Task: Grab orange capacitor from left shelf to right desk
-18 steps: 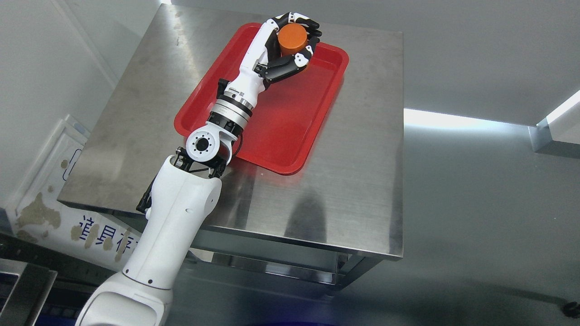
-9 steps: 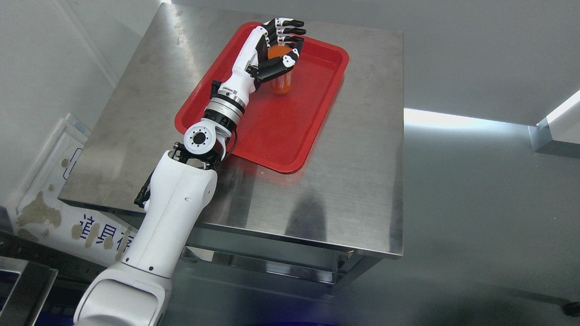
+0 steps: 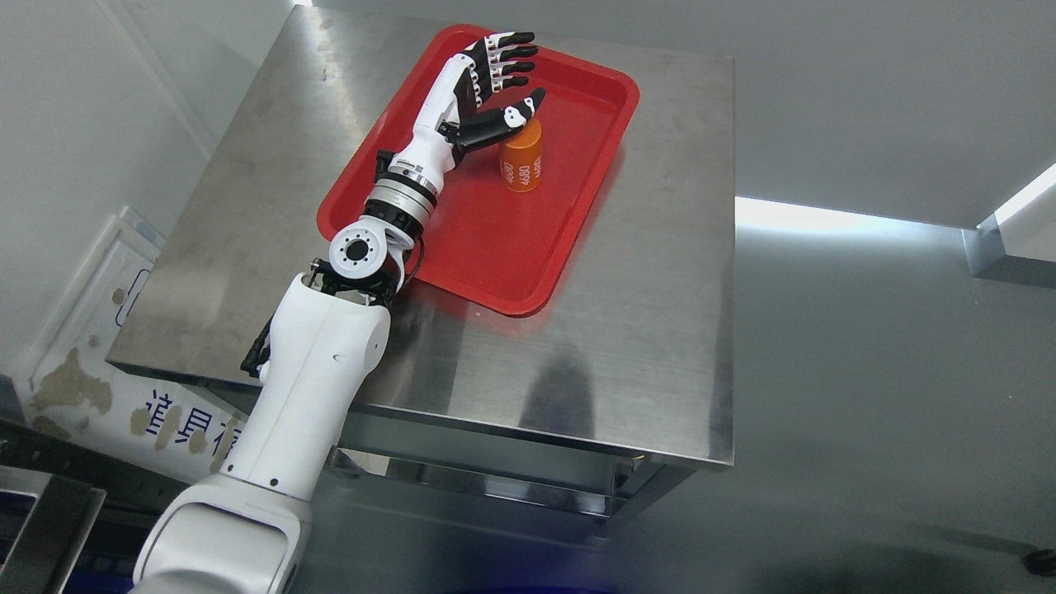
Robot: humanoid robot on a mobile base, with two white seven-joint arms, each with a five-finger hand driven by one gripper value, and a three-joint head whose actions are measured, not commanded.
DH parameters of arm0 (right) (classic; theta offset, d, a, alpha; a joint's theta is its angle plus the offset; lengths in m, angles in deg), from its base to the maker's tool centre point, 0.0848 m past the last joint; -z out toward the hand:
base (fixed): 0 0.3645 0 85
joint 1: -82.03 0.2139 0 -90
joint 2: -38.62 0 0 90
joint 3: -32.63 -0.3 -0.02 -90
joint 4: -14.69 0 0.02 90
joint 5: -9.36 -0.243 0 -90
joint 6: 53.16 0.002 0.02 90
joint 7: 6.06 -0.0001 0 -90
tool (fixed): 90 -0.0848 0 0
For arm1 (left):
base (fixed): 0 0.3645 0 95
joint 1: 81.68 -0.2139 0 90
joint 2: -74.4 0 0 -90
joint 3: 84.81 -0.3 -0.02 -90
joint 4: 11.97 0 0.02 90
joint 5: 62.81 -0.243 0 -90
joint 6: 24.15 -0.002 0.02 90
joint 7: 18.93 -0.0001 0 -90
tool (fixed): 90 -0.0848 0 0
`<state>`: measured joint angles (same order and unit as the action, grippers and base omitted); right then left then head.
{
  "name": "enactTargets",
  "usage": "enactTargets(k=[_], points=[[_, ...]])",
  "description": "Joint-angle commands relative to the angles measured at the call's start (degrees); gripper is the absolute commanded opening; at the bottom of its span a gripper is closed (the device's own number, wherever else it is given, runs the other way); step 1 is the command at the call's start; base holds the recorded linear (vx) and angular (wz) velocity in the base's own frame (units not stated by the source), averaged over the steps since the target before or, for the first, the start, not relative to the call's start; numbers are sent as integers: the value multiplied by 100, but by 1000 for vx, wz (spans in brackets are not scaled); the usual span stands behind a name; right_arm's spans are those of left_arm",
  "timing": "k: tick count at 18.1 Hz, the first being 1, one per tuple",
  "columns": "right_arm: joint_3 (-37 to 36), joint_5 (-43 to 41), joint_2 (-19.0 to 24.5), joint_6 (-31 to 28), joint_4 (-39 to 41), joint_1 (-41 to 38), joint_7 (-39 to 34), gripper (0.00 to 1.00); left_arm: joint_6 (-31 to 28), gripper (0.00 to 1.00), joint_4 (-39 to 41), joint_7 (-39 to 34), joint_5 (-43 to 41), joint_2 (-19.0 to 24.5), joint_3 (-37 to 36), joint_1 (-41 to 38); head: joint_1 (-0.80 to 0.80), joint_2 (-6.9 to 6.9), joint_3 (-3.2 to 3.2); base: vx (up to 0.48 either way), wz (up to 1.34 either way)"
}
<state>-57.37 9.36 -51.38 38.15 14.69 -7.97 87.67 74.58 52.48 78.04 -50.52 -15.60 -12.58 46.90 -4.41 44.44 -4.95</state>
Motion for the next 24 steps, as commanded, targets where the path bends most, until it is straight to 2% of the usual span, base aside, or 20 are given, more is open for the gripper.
enactTargets(k=[1, 4, 9, 12, 16, 19, 21, 24], points=[[-61, 35, -100, 1, 100, -123, -4, 100, -11, 85, 49, 23, 11, 100, 413, 421, 0, 0, 0, 0, 0], [-61, 35, -100, 1, 100, -132, -4, 100, -117, 98, 208, 41, 11, 100, 765, 702, 0, 0, 0, 0, 0], [-61, 35, -100, 1, 100, -132, -4, 100, -187, 100, 252, 85, 11, 100, 1599, 713, 0, 0, 0, 0, 0], [-61, 35, -100, 1, 100, -132, -4, 100, -590, 100, 873, 172, 63, 491, 1951, 151, 0, 0, 0, 0, 0], [-61, 35, -100, 1, 100, -132, -4, 100, -1390, 100, 2341, 305, 221, 484, 2225, -911, 0, 0, 0, 0, 0], [-61, 35, -100, 1, 100, -132, -4, 100, -1391, 100, 2861, 287, 222, 405, 2269, -1606, 0, 0, 0, 0, 0], [-61, 35, -100, 1, 100, -132, -4, 100, -1383, 100, 3405, 252, 222, 100, 2287, -2125, 0, 0, 0, 0, 0], [-61, 35, -100, 1, 100, -132, -4, 100, -867, 100, 3425, -281, 213, 100, 2313, -2250, 0, 0, 0, 0, 0]])
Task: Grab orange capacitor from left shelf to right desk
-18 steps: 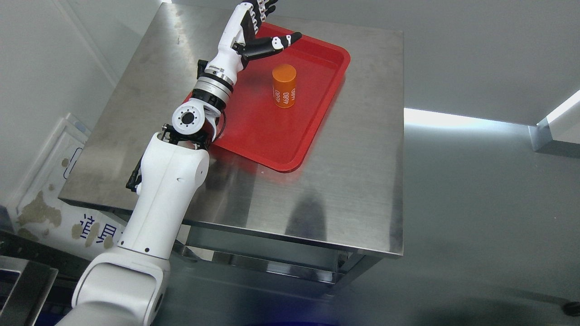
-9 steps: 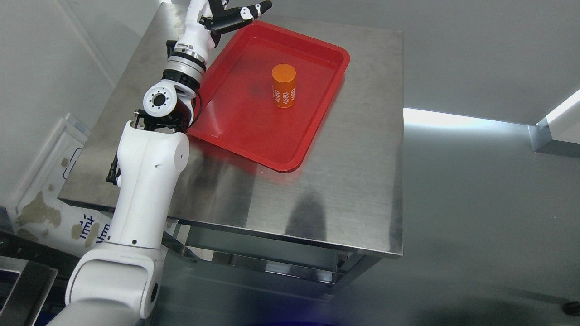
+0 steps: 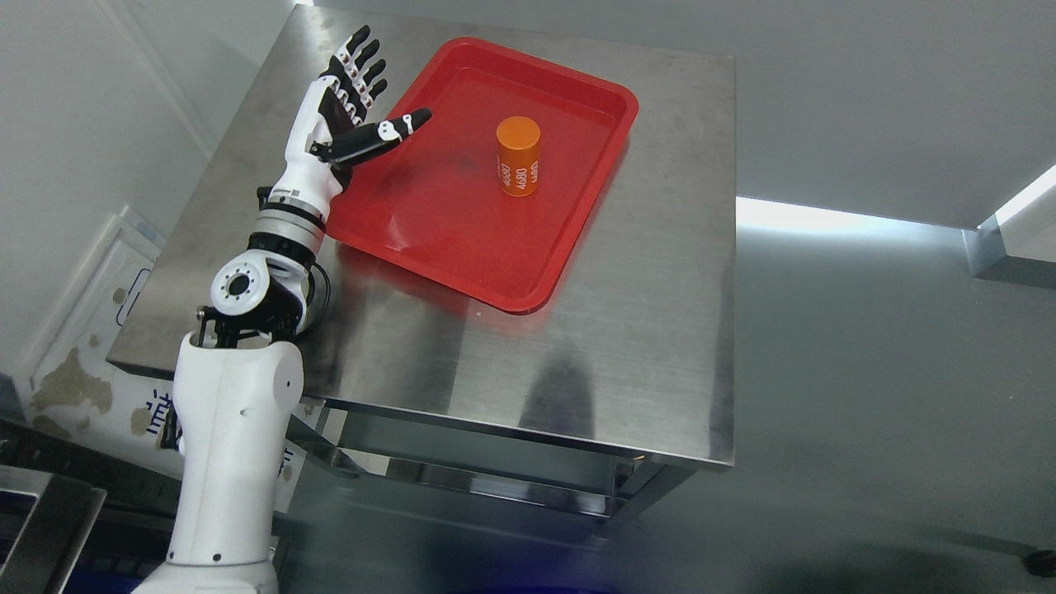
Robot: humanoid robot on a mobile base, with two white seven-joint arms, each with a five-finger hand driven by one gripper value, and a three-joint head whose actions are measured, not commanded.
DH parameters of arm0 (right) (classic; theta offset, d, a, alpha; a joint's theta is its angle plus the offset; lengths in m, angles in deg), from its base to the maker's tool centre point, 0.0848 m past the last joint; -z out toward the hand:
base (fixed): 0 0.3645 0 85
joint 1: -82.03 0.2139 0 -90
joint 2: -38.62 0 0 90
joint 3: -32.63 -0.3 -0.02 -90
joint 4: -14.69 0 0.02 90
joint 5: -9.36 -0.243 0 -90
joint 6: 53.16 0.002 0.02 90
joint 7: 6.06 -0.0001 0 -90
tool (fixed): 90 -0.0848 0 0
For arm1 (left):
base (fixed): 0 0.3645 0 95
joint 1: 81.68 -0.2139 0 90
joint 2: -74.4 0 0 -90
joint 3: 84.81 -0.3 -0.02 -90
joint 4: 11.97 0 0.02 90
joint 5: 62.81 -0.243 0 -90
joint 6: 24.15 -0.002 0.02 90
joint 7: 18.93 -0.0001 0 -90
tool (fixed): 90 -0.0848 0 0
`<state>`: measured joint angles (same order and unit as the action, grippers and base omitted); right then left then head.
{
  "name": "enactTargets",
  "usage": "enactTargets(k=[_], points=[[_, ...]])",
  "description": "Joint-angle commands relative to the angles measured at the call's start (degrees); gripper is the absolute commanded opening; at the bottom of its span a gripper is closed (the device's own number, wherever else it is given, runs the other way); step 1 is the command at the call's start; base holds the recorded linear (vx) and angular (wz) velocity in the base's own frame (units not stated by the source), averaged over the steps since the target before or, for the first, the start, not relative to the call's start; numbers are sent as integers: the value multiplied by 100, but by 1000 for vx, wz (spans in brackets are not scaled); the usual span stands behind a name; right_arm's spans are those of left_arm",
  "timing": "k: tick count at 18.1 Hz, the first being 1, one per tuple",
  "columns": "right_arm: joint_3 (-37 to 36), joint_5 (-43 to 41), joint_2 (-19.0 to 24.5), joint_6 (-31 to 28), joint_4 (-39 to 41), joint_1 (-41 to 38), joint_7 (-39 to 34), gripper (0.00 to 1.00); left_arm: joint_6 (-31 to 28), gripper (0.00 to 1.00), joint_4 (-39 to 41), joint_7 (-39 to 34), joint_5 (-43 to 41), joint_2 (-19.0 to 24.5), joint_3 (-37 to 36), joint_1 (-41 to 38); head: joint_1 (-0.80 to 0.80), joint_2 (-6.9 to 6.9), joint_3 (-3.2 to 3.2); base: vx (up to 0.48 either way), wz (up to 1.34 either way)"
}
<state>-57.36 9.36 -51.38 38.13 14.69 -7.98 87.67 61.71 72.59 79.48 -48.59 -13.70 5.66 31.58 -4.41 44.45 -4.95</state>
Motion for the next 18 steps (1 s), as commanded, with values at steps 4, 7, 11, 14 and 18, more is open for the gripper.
enactTargets(k=[4, 7, 11, 14, 18], points=[[-62, 35, -100, 3, 100, -132, -4, 100, 431, 100, 1414, -586, 19, -90, 471, -805, 0, 0, 0, 0, 0], [-62, 35, -100, 3, 100, -132, -4, 100, 615, 100, 1414, -586, 19, -90, 471, -797, 0, 0, 0, 0, 0], [-62, 35, -100, 3, 100, -132, -4, 100, 659, 100, 1414, -568, 19, -90, 453, -797, 0, 0, 0, 0, 0], [-62, 35, -100, 3, 100, -132, -4, 100, 659, 100, 1414, -568, 19, -90, 436, -805, 0, 0, 0, 0, 0], [-62, 35, -100, 3, 100, -132, -4, 100, 659, 100, 1414, -559, 19, -90, 401, -806, 0, 0, 0, 0, 0]])
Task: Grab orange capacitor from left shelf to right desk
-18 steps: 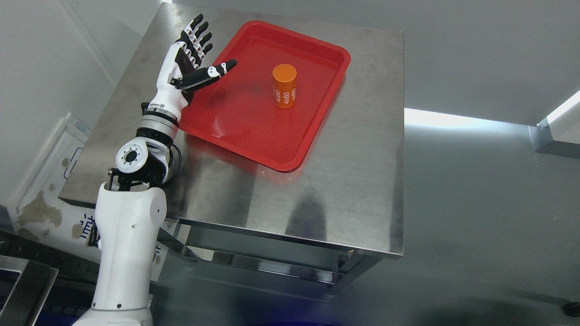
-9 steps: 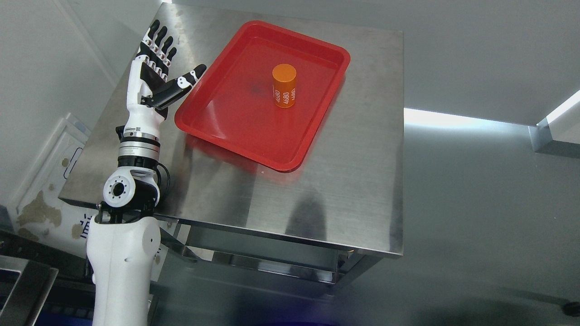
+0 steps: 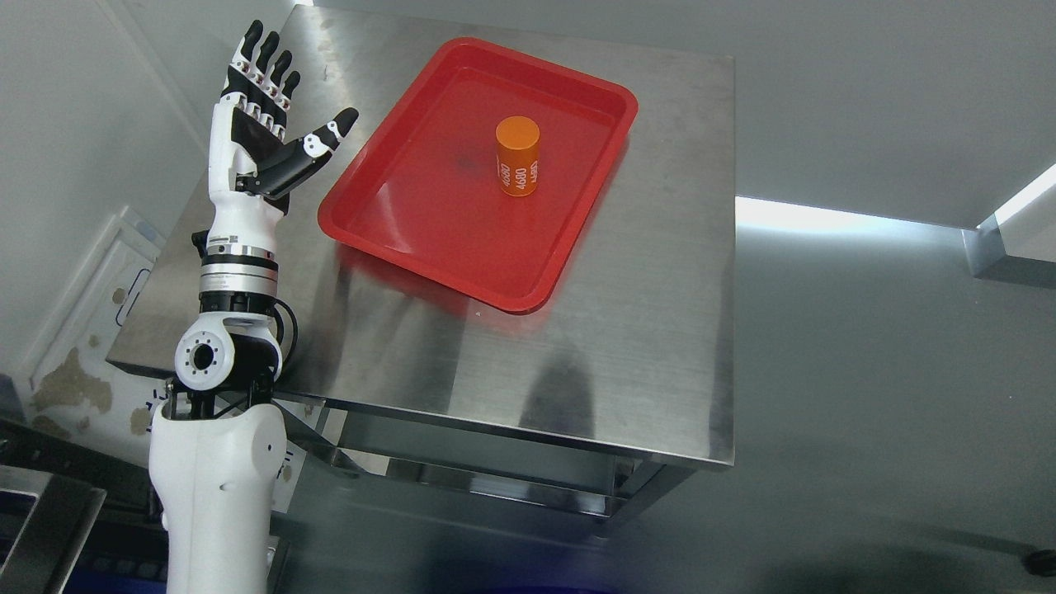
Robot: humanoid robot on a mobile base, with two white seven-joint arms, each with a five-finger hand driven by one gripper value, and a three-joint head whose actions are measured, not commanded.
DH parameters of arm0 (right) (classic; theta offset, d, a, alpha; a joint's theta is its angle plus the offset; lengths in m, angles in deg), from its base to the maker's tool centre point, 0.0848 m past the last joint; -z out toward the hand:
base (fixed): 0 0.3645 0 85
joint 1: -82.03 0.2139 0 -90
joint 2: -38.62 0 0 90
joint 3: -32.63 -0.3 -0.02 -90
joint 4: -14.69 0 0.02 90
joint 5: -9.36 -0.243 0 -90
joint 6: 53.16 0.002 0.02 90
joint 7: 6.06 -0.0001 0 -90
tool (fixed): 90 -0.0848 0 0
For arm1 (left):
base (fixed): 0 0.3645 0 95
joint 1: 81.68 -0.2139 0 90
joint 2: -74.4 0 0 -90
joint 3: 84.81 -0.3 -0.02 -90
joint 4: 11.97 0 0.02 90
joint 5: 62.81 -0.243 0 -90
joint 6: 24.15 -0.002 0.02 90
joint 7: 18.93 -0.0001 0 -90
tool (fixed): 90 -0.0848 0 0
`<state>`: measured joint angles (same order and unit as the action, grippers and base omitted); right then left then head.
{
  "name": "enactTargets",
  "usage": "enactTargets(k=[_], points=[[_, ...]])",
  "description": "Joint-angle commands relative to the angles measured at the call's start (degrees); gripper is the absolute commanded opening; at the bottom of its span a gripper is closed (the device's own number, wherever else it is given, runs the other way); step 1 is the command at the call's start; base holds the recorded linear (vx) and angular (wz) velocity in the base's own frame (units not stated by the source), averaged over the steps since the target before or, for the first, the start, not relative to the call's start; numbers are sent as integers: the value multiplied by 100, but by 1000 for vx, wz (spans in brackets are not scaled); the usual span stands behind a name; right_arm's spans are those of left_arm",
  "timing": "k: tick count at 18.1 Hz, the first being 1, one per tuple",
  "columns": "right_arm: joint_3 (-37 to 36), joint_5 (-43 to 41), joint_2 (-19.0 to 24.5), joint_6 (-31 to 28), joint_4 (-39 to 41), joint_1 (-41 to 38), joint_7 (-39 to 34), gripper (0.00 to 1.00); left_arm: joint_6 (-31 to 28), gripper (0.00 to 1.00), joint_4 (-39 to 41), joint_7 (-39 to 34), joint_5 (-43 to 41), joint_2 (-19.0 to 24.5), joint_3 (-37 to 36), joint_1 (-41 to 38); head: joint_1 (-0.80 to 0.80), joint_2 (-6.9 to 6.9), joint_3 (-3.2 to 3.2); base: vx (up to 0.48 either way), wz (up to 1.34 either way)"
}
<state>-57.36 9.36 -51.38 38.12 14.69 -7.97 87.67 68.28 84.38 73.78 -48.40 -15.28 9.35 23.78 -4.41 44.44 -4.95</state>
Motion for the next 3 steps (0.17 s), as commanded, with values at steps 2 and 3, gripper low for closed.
enactTargets(k=[2, 3], points=[[-62, 35, -100, 4, 100, -132, -4, 100, 3, 100, 235, 10, 1, 68, 32, -26, 0, 0, 0, 0, 0], [-62, 35, -100, 4, 100, -132, -4, 100, 3, 100, 235, 10, 1, 68, 32, -26, 0, 0, 0, 0, 0]])
